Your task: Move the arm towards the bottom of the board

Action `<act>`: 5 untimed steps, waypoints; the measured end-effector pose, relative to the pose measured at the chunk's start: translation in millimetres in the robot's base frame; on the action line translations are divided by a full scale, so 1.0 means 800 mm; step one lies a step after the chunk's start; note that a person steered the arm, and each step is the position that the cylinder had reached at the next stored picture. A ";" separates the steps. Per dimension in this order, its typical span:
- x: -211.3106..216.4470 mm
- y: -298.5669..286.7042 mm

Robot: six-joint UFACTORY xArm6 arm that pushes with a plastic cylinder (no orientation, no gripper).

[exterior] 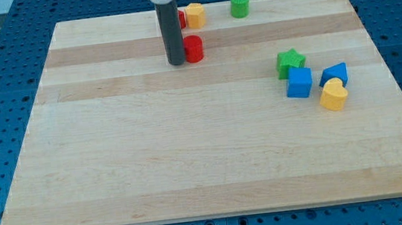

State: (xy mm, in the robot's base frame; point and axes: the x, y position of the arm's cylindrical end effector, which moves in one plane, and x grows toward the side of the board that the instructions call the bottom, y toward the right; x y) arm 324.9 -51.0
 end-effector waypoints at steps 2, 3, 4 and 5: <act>0.072 -0.031; 0.232 0.019; 0.354 0.151; 0.345 0.274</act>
State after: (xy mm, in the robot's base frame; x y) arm 600.8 167.9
